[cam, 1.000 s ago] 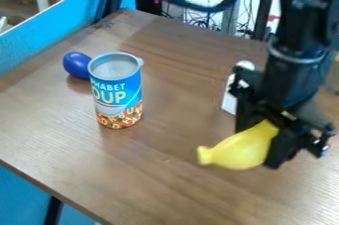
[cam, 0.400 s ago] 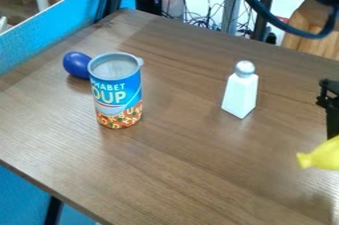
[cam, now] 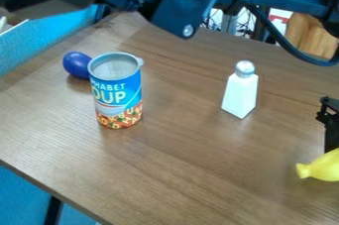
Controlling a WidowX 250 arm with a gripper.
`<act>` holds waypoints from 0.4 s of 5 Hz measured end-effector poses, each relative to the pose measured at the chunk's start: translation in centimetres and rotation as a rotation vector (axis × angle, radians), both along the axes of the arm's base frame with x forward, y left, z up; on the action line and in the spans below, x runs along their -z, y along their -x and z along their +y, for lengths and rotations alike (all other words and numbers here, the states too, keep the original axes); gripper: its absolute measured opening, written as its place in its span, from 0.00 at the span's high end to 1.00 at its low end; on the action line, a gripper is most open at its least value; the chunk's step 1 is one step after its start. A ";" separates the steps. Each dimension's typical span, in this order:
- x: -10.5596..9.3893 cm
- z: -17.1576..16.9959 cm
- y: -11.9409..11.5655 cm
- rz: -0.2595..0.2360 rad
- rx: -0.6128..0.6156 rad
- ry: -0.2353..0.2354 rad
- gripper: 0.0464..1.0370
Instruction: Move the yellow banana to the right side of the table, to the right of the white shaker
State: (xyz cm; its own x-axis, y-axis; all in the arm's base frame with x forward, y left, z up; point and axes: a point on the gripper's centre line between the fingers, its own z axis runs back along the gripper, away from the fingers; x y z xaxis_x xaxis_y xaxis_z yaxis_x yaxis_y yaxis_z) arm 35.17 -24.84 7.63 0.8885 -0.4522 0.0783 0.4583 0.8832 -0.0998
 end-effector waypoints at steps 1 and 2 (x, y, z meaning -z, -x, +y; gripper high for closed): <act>0.9 0.3 0.4 0.016 -0.010 0.002 0.44; 1.7 1.2 0.3 0.028 -0.051 0.023 0.39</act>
State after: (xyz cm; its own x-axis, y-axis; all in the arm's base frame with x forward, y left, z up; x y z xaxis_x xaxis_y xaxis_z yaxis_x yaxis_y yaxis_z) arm 34.87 -23.63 5.98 0.9123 -0.4046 0.0630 0.4095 0.9026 -0.1325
